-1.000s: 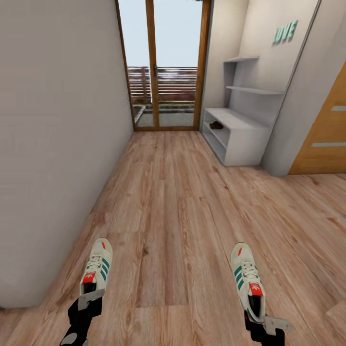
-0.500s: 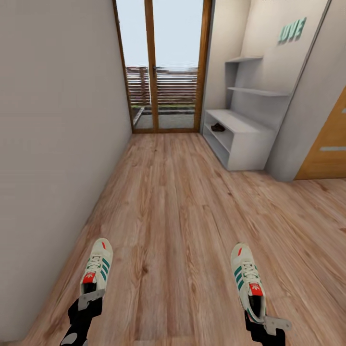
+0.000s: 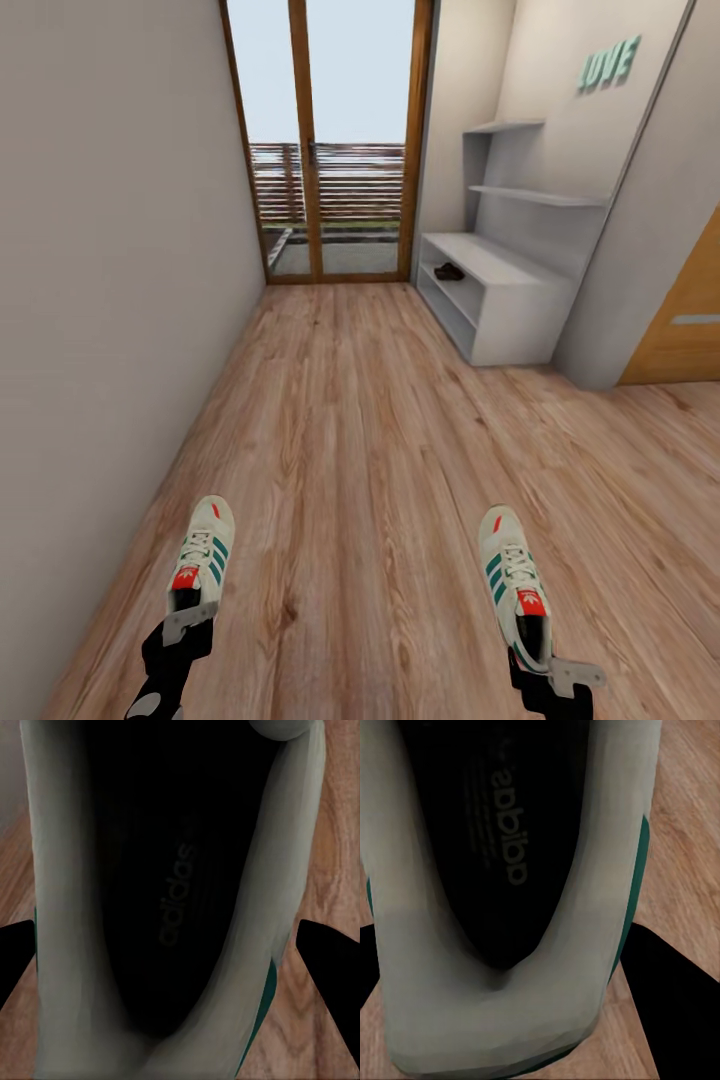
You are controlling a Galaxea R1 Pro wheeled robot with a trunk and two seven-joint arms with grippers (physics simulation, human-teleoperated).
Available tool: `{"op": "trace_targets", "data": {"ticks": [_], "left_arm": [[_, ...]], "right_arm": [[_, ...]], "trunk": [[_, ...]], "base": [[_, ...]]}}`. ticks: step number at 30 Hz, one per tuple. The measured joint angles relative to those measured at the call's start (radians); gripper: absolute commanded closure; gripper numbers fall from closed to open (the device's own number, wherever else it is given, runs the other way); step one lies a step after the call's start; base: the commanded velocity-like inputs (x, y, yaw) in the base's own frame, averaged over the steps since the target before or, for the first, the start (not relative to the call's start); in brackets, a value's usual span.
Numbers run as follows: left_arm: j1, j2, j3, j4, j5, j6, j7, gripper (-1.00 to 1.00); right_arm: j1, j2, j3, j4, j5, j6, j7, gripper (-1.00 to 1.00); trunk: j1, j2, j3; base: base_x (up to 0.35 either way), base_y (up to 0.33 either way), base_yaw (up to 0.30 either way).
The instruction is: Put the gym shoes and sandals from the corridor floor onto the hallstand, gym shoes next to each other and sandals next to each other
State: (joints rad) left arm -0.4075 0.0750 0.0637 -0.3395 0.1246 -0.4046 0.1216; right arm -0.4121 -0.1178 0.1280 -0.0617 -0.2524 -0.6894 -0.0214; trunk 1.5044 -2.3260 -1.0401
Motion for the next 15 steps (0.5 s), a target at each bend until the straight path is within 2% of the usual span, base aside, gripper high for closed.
{"op": "trace_targets", "data": {"ticks": [15], "left_arm": [[0.000, 0.000, 0.000, 0.000, 0.000, 0.000, 0.000, 1.00]], "right_arm": [[0.000, 0.000, 0.000, 0.000, 0.000, 0.000, -0.002, 1.00]], "trunk": [[0.000, 0.000, 0.000]], "base": [[0.339, 0.000, 0.000]]}}
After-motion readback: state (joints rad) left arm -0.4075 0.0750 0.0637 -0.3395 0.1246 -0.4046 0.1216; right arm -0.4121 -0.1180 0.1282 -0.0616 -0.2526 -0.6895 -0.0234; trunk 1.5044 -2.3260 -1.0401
